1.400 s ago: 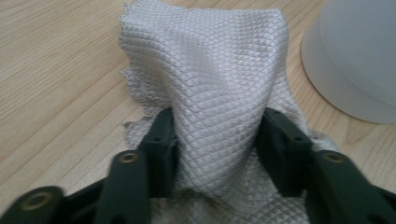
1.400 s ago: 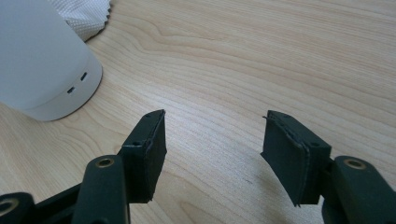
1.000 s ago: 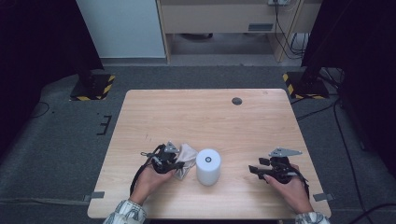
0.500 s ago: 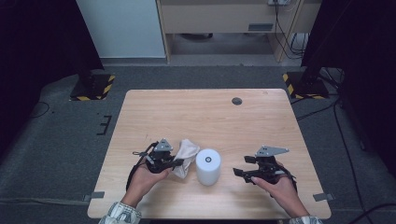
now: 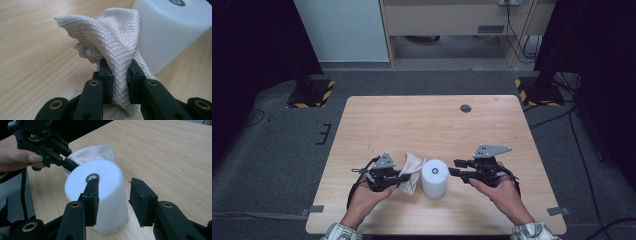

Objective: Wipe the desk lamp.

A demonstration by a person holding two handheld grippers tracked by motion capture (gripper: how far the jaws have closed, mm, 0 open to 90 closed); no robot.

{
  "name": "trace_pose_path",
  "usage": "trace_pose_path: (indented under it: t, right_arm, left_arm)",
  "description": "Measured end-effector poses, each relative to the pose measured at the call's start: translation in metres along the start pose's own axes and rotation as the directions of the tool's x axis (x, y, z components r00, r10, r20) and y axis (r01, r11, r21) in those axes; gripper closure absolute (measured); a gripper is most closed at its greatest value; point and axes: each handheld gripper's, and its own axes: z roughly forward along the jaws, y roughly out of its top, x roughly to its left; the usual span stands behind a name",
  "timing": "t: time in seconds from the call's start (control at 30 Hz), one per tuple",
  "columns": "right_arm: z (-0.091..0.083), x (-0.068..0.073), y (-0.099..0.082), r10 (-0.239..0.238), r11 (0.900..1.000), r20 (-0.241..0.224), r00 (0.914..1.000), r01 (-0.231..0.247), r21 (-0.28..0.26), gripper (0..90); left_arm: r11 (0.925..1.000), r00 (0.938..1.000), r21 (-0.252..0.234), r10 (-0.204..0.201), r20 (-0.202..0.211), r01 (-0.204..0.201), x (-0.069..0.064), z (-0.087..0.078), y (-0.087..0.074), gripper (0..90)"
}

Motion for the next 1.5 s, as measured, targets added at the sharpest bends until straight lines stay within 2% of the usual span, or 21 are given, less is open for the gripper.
trace_pose_path:
  t: [0.2,0.4,0.57,0.67,0.73,0.93,1.0,1.17,1.23,1.3,1.37,1.4,1.5]
  right_arm:
    - [0.015,0.0,0.009,-0.011,0.9992,-0.01,0.9999,0.011,0.037,61.6]
    - [0.025,-0.001,0.009,0.007,0.9987,-0.028,0.9996,-0.006,0.05,64.7]
    - [0.027,-0.003,0.01,0.02,0.9985,-0.029,0.9994,-0.019,0.051,64.7]
    - [0.027,-0.003,0.01,0.027,0.9985,-0.032,0.9991,-0.026,0.049,64.7]
    - [0.028,-0.003,0.01,0.026,0.9987,-0.031,0.9992,-0.024,0.045,64.7]
    - [0.028,-0.004,0.008,0.034,0.9988,-0.032,0.9989,-0.033,0.035,64.7]
    - [0.028,-0.004,0.009,0.031,0.9989,-0.031,0.999,-0.03,0.036,64.7]
    - [0.029,-0.003,0.009,0.026,0.9991,-0.024,0.9994,-0.025,0.034,64.7]
    - [0.029,-0.002,0.009,0.021,0.9992,-0.024,0.9995,-0.021,0.034,64.7]
    - [0.029,-0.002,0.009,0.018,0.9993,-0.022,0.9996,-0.017,0.033,64.7]
    - [0.029,-0.002,0.009,0.02,0.9993,-0.021,0.9996,-0.02,0.031,64.7]
    - [0.029,-0.002,0.008,0.02,0.9994,-0.021,0.9996,-0.019,0.03,64.7]
    - [0.029,-0.003,0.008,0.02,0.9994,-0.023,0.9995,-0.02,0.029,64.7]
  left_arm:
    - [0.9999,1.0,-0.011,0.002,0.001,-0.002,-0.002,0.0,0.0,76.9]
    - [0.9993,1.0,-0.038,0.0,0.004,0.0,-0.005,-0.001,0.001,76.8]
    - [0.9945,0.9992,-0.104,-0.012,0.039,0.016,-0.008,-0.007,0.005,76.8]
    - [0.9934,0.998,-0.113,-0.012,0.063,0.019,-0.011,-0.006,0.005,76.7]
    - [0.9951,0.9973,-0.098,-0.011,0.073,0.018,-0.013,-0.003,0.004,76.7]
    - [0.9994,0.9982,-0.024,-0.022,0.056,0.024,-0.011,0.015,-0.003,76.7]
    - [0.9996,0.9983,-0.017,-0.02,0.056,0.021,-0.01,0.016,-0.004,76.6]
    - [0.9964,0.9972,-0.084,-0.009,0.074,0.015,-0.014,0.0,0.003,76.6]
    - [0.9912,0.9962,-0.13,-0.016,0.085,0.027,-0.014,-0.007,0.006,76.6]
    - [0.9878,0.9957,-0.152,-0.023,0.089,0.036,-0.013,-0.009,0.007,76.6]
    - [0.9905,0.9965,-0.135,-0.019,0.081,0.03,-0.013,-0.006,0.006,76.6]
    - [0.9944,0.9972,-0.104,-0.013,0.074,0.02,-0.013,-0.001,0.005,76.6]
    - [0.9991,0.998,-0.04,-0.011,0.062,0.014,-0.013,0.011,0.0,76.6]
